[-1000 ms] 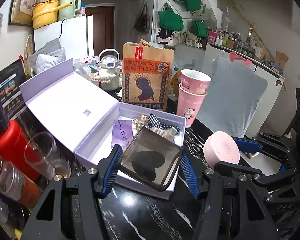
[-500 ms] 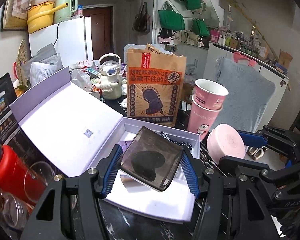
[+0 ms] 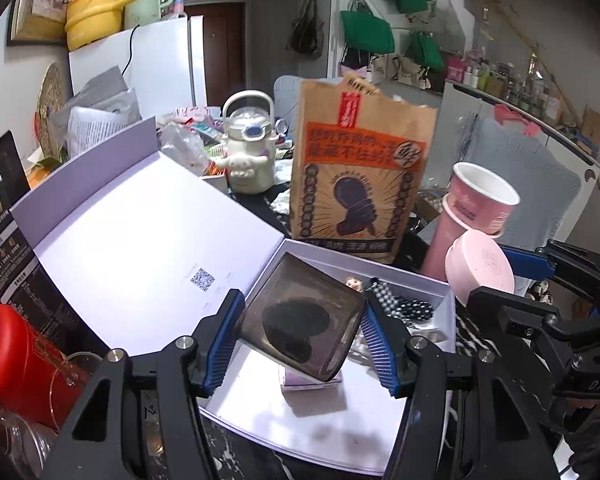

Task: Organize rigid objects
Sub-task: 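Carry the dark case with the left tool while the right tool carries the compact into the box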

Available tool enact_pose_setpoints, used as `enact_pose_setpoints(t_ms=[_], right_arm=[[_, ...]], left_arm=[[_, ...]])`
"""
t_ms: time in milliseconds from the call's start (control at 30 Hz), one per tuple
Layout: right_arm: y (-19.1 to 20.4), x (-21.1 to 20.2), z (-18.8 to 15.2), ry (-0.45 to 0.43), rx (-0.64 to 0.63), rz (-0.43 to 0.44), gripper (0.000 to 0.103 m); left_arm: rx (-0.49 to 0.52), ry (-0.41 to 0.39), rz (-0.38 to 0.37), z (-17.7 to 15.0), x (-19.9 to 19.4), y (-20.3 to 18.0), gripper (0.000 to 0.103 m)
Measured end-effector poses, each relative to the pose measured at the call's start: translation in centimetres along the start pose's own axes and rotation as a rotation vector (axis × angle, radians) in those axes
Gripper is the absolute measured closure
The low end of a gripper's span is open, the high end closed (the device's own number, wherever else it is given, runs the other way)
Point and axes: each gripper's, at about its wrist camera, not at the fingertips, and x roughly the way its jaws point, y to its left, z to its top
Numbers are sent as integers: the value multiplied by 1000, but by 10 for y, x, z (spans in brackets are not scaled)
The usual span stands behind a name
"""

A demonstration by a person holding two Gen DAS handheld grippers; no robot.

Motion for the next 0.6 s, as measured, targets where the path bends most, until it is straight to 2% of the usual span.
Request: enact_pose_setpoints(t_ms=[600], right_arm=[[-4,70,-15,129,-17,24,52]], left_arm=[[-8,104,-12,-21,54,12,45]])
